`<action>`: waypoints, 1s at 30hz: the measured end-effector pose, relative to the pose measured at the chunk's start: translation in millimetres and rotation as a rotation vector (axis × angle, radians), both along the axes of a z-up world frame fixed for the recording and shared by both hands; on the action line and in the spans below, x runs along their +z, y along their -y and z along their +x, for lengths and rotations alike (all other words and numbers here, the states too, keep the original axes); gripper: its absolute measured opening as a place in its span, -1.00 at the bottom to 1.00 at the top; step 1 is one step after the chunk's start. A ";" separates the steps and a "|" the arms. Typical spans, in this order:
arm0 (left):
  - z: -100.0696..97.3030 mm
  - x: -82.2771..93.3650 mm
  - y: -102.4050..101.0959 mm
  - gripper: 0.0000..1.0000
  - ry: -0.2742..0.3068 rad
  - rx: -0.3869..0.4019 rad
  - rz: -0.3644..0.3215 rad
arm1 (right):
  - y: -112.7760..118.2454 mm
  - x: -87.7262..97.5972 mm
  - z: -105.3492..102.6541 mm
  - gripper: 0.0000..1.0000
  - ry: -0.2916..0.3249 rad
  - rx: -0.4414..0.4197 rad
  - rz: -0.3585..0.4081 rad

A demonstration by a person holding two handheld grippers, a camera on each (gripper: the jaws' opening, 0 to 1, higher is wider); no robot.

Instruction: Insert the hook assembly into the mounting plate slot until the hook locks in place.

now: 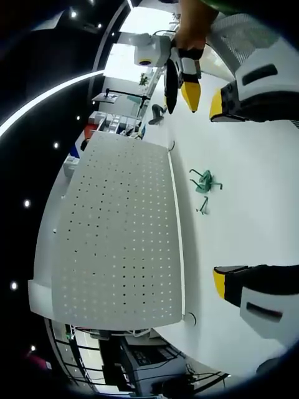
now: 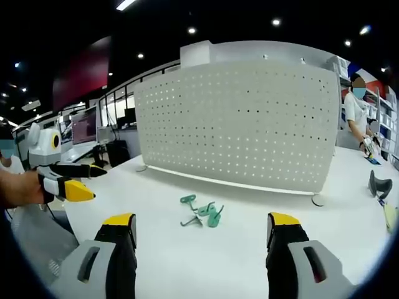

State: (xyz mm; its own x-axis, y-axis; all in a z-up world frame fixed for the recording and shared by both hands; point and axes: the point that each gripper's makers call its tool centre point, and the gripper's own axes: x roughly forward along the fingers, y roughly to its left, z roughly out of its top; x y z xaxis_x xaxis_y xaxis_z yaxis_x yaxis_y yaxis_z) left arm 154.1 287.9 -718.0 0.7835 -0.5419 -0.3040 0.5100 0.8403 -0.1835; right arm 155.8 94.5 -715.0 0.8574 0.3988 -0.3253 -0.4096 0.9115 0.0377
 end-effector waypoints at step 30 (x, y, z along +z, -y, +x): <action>-0.8 -1.8 2.9 0.94 -0.011 -0.010 -0.005 | -1.0 -5.7 1.2 0.72 -0.023 0.007 -0.004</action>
State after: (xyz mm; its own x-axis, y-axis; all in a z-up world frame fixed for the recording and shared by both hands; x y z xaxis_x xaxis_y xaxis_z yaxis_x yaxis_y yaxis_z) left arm 153.3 285.1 -719.8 0.7747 -0.5510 -0.3102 0.5159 0.8345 -0.1936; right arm 157.0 95.6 -720.6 0.8465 0.4037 -0.3470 -0.4154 0.9086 0.0436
